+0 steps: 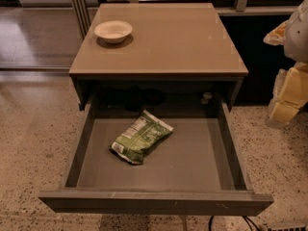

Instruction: Pick green jalapeno chip bag from top drawer and place on counter

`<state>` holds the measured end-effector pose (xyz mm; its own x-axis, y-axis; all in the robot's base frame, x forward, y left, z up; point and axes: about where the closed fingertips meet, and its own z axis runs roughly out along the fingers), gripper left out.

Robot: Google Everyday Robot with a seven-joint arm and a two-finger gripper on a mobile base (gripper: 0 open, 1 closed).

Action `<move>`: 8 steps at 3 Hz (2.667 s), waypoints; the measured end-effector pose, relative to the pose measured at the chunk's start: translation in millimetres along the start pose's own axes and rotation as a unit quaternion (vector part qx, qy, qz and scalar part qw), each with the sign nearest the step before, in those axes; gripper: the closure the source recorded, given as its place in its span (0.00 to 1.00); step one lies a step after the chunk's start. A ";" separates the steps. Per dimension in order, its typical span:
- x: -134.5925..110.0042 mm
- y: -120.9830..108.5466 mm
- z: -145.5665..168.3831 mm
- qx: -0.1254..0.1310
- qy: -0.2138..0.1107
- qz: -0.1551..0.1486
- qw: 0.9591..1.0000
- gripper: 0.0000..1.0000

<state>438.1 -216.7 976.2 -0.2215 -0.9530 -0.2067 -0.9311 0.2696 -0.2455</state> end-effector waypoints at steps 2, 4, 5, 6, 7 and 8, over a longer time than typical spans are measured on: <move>-1.0 4.3 24.1 -0.008 -0.019 0.010 1.000 0.00; -41.7 10.7 125.0 -0.052 -0.100 0.015 0.993 0.00; -71.1 8.0 162.3 -0.069 -0.134 0.011 0.989 0.00; -70.4 8.1 173.4 -0.066 -0.137 0.013 0.988 0.00; -77.4 10.5 207.9 -0.067 -0.142 0.003 0.988 0.00; -95.2 16.3 257.3 -0.064 -0.137 -0.010 0.988 0.00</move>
Offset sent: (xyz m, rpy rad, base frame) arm 0.0095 0.0138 -0.0699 0.1239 0.0402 -0.0150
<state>518.6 -86.0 748.1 -0.1321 -0.8803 -0.4557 -0.9677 0.2142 -0.1333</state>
